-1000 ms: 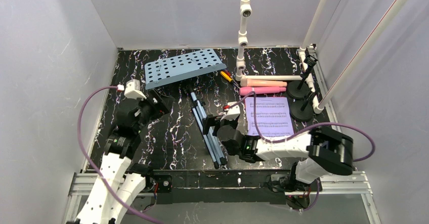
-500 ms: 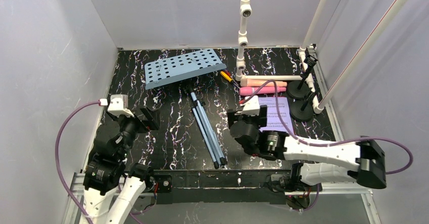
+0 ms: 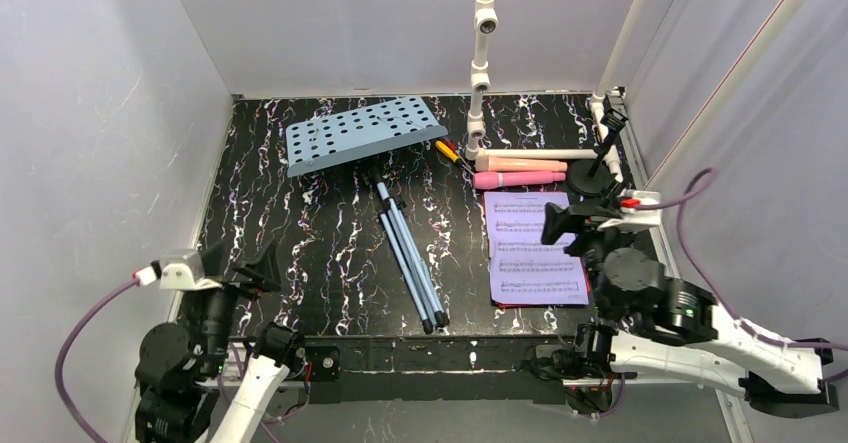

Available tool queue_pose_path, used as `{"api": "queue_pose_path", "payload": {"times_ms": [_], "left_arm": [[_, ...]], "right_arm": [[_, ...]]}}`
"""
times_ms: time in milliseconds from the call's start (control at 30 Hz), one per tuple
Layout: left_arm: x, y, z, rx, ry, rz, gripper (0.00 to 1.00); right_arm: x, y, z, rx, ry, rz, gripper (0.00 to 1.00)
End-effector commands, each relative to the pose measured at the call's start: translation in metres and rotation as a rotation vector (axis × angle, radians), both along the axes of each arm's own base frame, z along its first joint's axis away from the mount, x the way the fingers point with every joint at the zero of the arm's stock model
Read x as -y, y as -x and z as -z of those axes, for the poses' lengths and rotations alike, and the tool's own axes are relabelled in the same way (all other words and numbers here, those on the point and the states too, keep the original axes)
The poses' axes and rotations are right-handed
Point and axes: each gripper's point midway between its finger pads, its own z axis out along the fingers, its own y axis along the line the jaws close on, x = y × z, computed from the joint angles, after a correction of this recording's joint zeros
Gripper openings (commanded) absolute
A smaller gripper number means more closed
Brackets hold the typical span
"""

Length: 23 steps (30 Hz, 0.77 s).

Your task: Pack up the instrument practice props

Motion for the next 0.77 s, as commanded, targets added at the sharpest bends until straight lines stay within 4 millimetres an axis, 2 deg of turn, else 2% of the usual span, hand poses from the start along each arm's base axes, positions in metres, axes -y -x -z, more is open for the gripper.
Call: {"api": "queue_pose_path", "payload": {"times_ms": [0, 200, 267, 367, 567, 733], "left_arm": [[-0.019, 0.004, 0.000, 0.057, -0.021, -0.091, 0.98], [-0.016, -0.006, 0.024, 0.135, 0.029, -0.094, 0.98], [-0.015, -0.007, 0.025, 0.153, 0.027, -0.090, 0.98], [-0.020, -0.009, 0.025, 0.151, 0.023, -0.126, 0.98], [-0.017, -0.010, 0.028, 0.159, 0.020, -0.106, 0.98], [-0.016, -0.011, 0.027, 0.168, 0.017, -0.105, 0.98]], "right_arm": [[0.033, 0.008, -0.020, 0.022, -0.012, 0.009, 0.99], [0.062, 0.014, -0.018, 0.027, -0.004, 0.028, 0.99], [0.068, 0.015, -0.013, 0.030, -0.021, 0.051, 0.99], [0.068, 0.014, -0.007, 0.055, -0.038, 0.046, 0.99], [0.077, 0.017, -0.009, 0.084, -0.082, 0.035, 0.99], [0.077, 0.017, -0.008, 0.087, -0.088, 0.033, 0.99]]}}
